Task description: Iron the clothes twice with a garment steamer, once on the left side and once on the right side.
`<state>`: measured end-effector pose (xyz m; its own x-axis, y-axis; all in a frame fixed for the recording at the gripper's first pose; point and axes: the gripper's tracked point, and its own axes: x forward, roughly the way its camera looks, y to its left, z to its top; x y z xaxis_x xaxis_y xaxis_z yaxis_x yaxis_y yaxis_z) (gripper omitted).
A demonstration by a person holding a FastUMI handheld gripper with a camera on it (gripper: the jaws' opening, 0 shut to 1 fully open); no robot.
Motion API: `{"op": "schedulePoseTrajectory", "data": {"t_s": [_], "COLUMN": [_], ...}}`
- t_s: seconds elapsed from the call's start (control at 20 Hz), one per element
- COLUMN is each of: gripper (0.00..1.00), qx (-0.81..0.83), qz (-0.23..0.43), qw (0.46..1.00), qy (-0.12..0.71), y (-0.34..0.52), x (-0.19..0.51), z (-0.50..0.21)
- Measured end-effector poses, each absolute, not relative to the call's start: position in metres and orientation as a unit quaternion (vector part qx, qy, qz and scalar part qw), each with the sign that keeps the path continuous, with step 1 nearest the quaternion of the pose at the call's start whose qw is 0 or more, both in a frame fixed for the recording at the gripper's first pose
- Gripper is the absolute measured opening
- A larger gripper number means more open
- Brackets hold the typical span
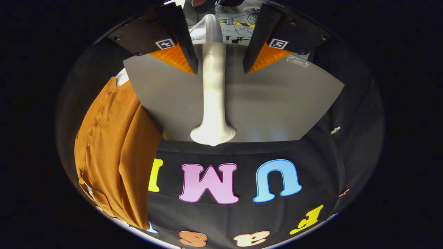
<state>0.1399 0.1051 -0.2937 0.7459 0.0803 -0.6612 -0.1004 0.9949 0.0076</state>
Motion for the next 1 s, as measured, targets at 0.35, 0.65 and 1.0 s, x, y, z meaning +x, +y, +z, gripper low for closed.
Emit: {"op": "schedulePoseTrajectory", "data": {"t_s": [0.35,0.65,1.0], "gripper": [0.3,0.25,0.24], "qx": [0.007,0.046,0.06], "qz": [0.047,0.051,0.044], "qw": [0.947,0.96,0.984], "qy": [0.317,0.27,0.16], "y": [0.098,0.087,0.056], "x": [0.157,0.137,0.105], "z": [-0.292,-0.259,-0.173]}}
